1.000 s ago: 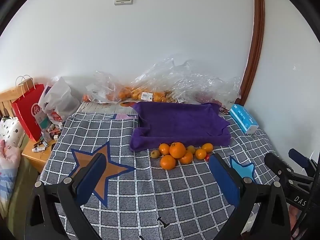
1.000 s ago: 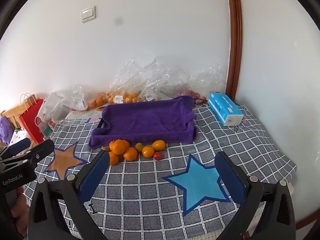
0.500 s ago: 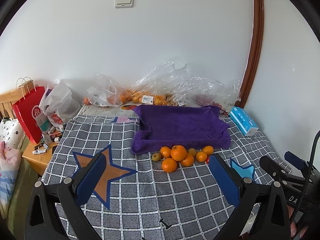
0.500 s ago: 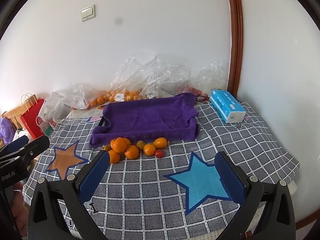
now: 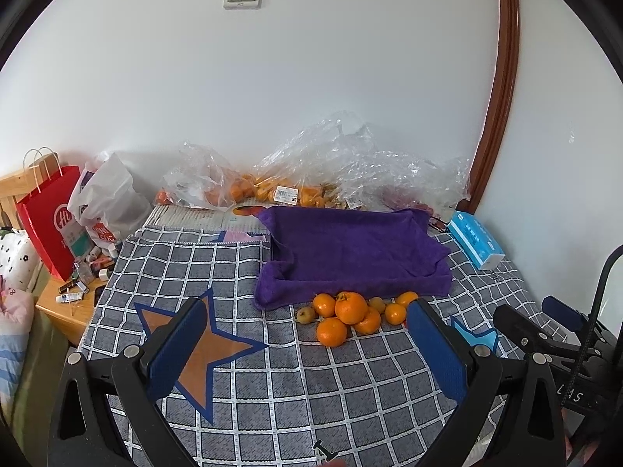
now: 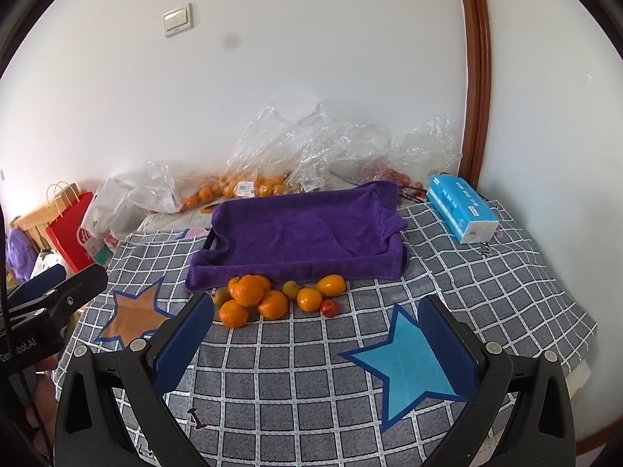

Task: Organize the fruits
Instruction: 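Move both grippers toward the row of fruit beside the purple towel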

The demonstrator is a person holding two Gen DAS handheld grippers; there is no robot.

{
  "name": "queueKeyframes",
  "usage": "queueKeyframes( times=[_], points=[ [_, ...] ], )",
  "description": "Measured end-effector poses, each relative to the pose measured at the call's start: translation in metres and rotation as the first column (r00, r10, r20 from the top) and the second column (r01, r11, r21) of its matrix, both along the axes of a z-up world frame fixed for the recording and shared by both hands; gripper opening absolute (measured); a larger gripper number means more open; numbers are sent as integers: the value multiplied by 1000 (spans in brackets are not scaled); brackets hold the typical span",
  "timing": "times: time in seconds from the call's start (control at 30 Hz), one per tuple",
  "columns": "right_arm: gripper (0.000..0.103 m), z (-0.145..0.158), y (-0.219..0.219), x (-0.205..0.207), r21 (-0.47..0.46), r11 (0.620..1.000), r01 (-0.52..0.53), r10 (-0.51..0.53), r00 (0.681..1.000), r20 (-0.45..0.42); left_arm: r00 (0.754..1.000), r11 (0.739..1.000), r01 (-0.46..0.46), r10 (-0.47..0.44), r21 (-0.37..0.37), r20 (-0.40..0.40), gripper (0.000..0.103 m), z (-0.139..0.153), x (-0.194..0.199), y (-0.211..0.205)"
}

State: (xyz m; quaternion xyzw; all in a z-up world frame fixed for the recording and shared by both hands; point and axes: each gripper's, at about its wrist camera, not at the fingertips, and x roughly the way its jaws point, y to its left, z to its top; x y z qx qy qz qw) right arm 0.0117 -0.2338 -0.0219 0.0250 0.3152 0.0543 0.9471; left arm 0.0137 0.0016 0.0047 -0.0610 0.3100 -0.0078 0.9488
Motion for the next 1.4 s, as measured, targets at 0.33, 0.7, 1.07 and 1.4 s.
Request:
queueKeyframes(
  times=[0.33, 0.7, 1.07, 1.4],
  points=[
    [103, -24, 12, 25, -76, 996, 35, -40, 997, -68, 998, 999, -9, 6, -42, -70, 103, -42, 27, 16],
    [103, -68, 3, 56, -31, 999, 37, -40, 995, -95, 994, 999, -42, 39, -27, -104, 102, -75, 56, 27],
    [102, -104, -18, 80, 49, 995, 85, -78, 989, -125, 987, 1000, 4, -8, -26, -163, 102, -108, 89, 29],
    [86, -139, -23, 111, 33, 993, 115, -105, 972, -208, 986, 1000, -17, 19, 11, -168, 101, -129, 100, 42]
  ],
)
